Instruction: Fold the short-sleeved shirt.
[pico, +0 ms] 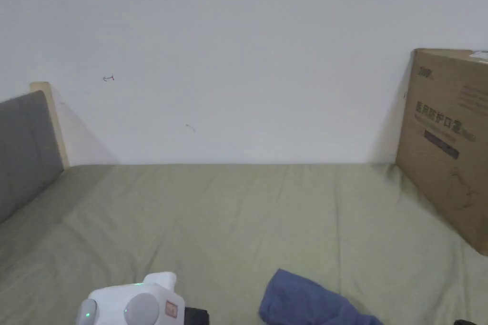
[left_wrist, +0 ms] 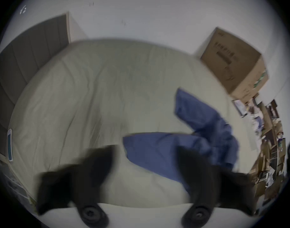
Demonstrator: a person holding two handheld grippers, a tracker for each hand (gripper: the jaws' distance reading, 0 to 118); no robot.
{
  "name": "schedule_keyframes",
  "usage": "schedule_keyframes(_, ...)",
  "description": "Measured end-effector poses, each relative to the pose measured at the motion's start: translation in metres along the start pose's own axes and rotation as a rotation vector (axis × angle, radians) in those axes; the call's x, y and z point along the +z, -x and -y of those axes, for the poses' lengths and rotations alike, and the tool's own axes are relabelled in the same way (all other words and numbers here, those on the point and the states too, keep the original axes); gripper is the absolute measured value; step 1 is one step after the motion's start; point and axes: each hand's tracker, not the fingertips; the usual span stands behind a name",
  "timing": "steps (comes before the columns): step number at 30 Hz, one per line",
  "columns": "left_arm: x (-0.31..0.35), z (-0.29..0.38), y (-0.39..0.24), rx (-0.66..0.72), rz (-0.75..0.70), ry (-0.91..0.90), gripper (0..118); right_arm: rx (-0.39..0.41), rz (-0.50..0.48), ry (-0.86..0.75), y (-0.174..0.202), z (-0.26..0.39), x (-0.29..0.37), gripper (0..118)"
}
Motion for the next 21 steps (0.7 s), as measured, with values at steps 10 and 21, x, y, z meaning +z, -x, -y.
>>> schedule_keyframes(10,-0.110,0.015,-0.014,-0.095,-0.175,0.082,111,0.014,0.012,0.128,-0.015,0.025,-0.052,0)
schedule_keyframes(21,-0.040,0.046,-0.016,-0.089,-0.041,-0.136,5,-0.087,-0.029,0.118,-0.026,-0.012,-0.107,0)
